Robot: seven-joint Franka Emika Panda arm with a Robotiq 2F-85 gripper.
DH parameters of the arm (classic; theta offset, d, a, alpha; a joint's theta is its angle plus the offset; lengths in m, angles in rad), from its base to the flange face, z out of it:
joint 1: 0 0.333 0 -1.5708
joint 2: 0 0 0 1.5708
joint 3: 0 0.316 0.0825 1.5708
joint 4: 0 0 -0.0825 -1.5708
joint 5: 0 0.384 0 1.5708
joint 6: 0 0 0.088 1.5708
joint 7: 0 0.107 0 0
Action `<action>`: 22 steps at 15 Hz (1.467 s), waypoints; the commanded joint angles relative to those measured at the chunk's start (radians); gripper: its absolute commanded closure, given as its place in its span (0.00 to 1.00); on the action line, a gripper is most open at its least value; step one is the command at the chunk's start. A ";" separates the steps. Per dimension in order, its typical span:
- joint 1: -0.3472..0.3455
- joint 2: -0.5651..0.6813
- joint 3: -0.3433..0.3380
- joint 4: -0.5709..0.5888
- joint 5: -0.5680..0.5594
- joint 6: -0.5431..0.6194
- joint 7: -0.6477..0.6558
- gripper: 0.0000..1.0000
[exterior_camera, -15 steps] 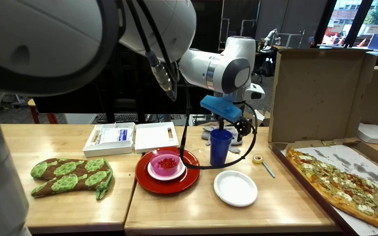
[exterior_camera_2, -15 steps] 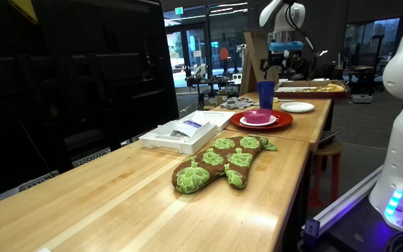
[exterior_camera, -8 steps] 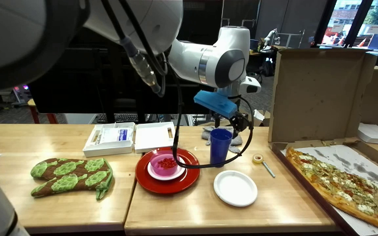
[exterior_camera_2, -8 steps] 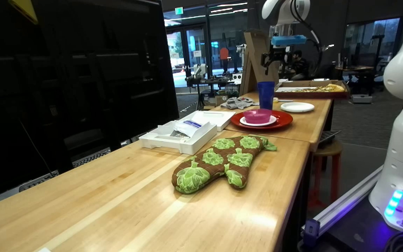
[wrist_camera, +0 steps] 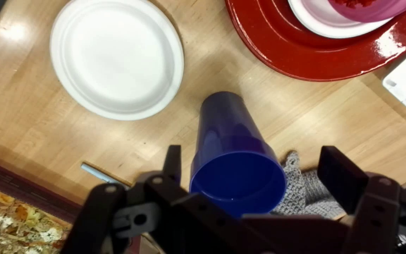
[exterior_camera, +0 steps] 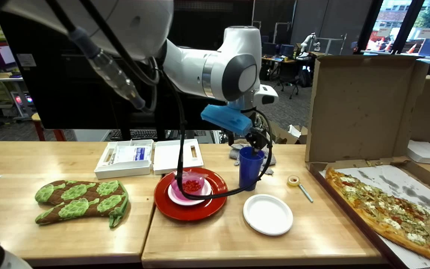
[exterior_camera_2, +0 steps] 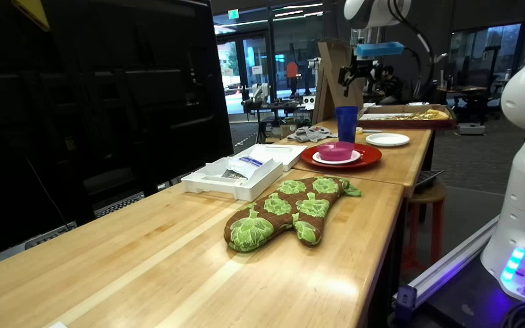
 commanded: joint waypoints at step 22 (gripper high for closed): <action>0.036 -0.373 0.171 -0.414 -0.090 0.100 0.027 0.00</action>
